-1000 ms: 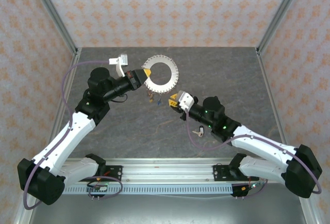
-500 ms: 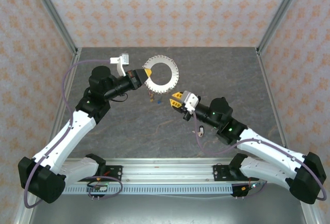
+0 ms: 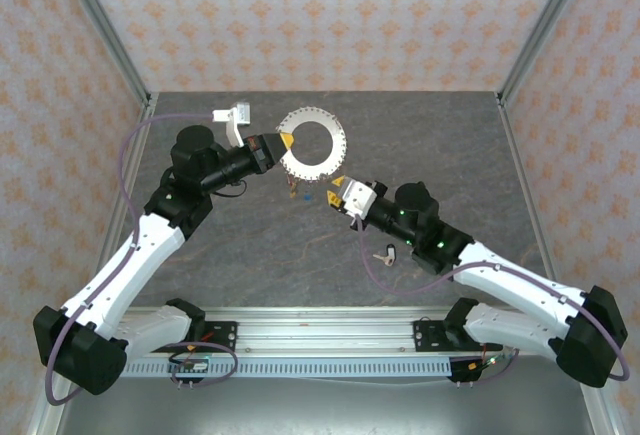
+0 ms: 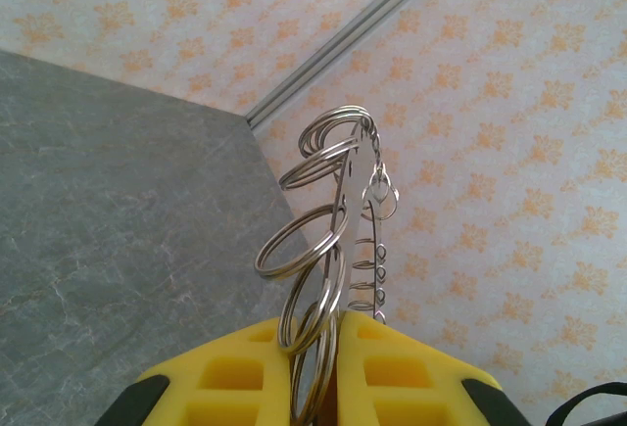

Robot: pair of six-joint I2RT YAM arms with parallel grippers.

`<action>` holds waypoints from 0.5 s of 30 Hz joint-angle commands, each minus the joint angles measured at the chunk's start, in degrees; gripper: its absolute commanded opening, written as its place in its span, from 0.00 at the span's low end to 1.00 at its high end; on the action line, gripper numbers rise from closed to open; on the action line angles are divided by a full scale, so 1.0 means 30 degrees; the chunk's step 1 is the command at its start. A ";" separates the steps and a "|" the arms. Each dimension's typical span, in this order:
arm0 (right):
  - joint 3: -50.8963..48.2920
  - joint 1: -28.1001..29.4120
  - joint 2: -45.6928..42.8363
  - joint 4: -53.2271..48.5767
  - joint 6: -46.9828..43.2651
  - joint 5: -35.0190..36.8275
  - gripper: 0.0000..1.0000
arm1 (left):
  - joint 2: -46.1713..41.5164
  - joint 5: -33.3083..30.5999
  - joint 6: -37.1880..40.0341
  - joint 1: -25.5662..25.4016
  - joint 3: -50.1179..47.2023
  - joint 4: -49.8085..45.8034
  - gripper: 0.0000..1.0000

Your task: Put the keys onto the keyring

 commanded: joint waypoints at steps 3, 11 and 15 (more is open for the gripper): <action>-0.0140 0.0102 0.0423 0.1941 -0.0619 0.0780 0.19 | -0.0085 0.0516 0.0298 -0.0045 0.0852 0.0213 0.00; -0.0584 0.0102 0.1209 0.4108 -0.0760 0.0606 0.16 | -0.0012 0.0585 0.0036 -0.0075 0.0910 0.0329 0.00; -0.0597 0.0102 0.1430 0.4060 -0.1192 0.0980 0.11 | 0.0083 0.0596 -0.0055 -0.0068 0.0951 0.0347 0.00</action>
